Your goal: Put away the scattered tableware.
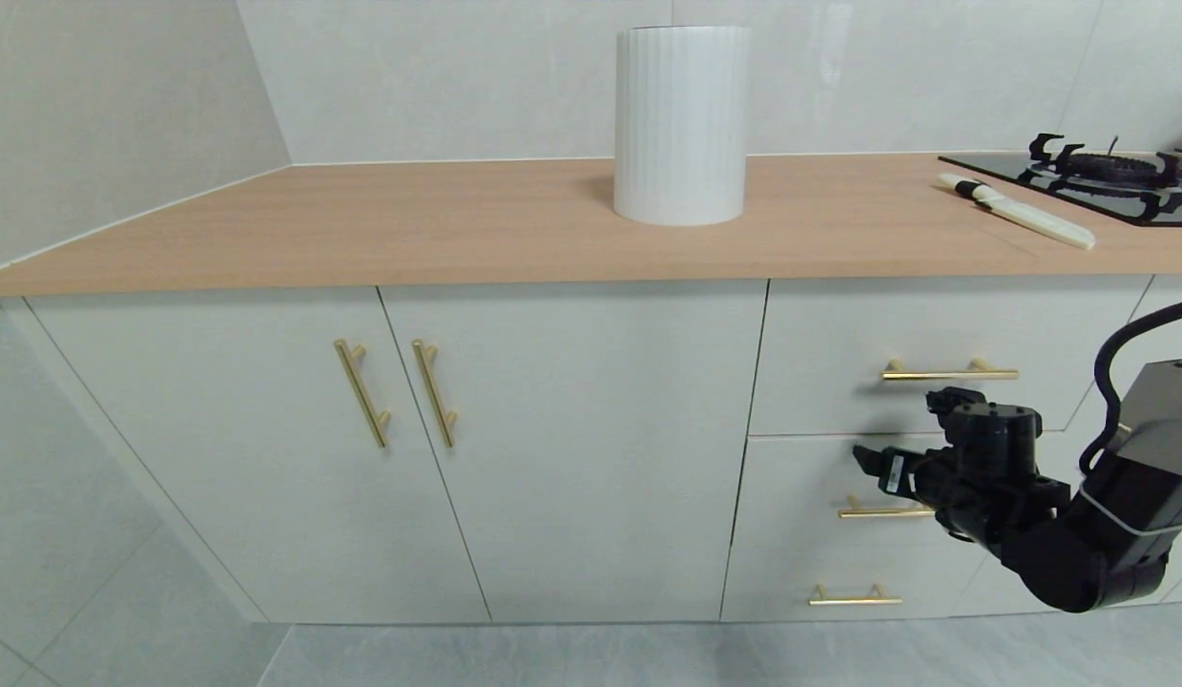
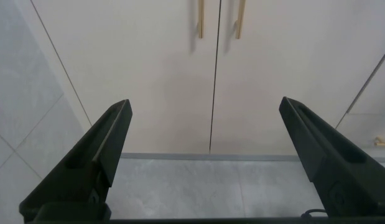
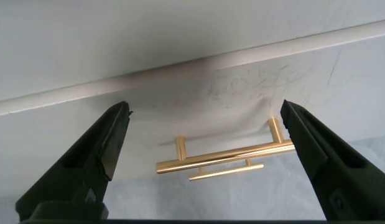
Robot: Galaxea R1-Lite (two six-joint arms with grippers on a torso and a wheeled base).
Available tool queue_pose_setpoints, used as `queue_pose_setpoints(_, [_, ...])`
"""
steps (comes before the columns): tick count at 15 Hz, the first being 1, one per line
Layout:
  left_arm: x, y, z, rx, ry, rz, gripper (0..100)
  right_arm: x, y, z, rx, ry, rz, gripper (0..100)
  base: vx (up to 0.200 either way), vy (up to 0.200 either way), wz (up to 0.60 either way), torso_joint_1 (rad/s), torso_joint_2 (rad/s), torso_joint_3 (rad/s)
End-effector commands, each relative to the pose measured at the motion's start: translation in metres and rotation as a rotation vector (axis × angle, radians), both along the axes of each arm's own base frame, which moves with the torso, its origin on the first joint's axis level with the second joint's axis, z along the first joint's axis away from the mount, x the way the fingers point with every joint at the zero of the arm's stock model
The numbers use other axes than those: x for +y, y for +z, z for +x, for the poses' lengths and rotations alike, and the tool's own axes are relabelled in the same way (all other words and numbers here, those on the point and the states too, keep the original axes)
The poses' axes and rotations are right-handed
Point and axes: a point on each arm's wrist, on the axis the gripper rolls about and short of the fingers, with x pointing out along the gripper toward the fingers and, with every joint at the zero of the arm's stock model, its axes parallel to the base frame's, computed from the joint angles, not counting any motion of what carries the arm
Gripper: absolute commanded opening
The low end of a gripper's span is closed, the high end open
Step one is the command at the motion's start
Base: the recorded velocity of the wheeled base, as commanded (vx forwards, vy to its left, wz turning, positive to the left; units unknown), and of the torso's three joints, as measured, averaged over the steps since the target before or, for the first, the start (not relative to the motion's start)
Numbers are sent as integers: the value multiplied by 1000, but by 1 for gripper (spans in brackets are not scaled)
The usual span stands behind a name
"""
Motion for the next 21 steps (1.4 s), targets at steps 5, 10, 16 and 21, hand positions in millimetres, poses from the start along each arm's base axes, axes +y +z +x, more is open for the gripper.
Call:
queue_pose_setpoints(5, [0, 0, 0, -2, 1, 0, 100, -5, 16, -4, -63, -28, 3, 100, 0, 0, 0, 0, 0, 0])
queue_pose_setpoints(10, [0, 0, 0, -2, 1, 0, 100, -19, 113, -90, -316, -72, -2, 100, 0, 0, 0, 0, 0, 0])
queue_pose_setpoints(16, [0, 0, 0, 0, 1, 0, 100, -56, 174, -244, -678, -126, -284, 100, 0, 0, 0, 0, 0, 0])
queue_pose_setpoints(21, [0, 0, 0, 0, 1, 0, 100, -45, 148, -363, -642, -17, -298, 100, 0, 0, 0, 0, 0, 0])
